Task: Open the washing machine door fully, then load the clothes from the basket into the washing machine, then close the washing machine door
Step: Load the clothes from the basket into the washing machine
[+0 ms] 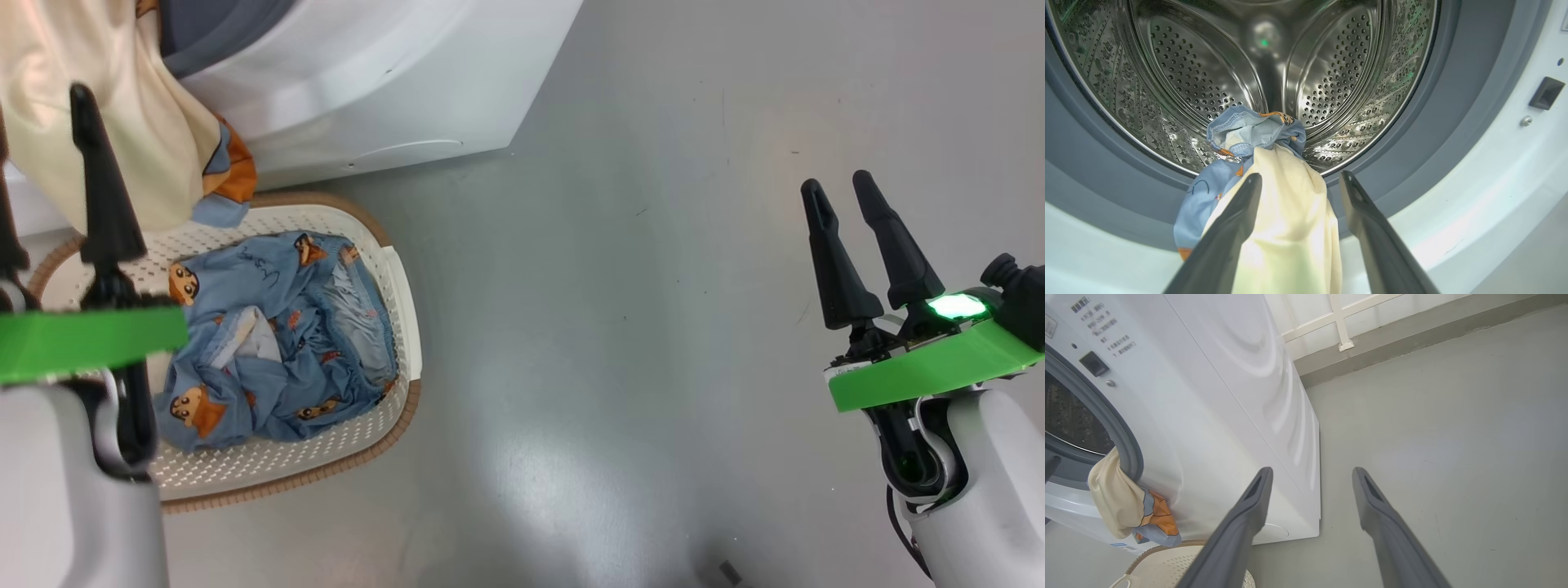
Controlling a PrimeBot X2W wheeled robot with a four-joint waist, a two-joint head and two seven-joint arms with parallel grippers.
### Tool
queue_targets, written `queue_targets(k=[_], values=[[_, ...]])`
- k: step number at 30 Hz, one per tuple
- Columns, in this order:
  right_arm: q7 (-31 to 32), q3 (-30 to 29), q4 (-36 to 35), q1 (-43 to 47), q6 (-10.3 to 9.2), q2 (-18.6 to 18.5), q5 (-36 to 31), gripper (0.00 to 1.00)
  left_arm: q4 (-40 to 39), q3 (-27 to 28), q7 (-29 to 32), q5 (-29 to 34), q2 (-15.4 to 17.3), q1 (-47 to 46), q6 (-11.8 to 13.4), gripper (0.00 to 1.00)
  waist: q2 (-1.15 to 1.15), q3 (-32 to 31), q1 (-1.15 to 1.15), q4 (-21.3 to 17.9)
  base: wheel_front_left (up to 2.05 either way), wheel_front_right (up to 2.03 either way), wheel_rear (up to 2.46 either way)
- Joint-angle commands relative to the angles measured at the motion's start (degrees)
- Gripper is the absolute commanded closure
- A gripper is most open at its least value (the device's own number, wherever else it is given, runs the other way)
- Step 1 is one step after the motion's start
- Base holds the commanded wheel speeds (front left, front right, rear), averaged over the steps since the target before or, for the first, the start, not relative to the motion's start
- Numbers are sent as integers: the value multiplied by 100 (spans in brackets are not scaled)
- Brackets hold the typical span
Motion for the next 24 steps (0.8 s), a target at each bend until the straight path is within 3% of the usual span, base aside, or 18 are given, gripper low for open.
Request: queue_targets(k=[1,12,24], values=[[-28,43,-136,199,36,-94,-20,0,-335,130,-28,-55,80,348,-24,0,0,3,0,18,0,0,0],[-28,-24,-192,227,36,-133,-56,0,-883,213,-28,-112,-124,1482,38,0,0,-62,0,-11,0,0,0],[-28,-126,-343,252,36,-108,-148,0,-1062,-63,-28,-344,-171,2024,449,0,0,17,0,17,0,0,0]])
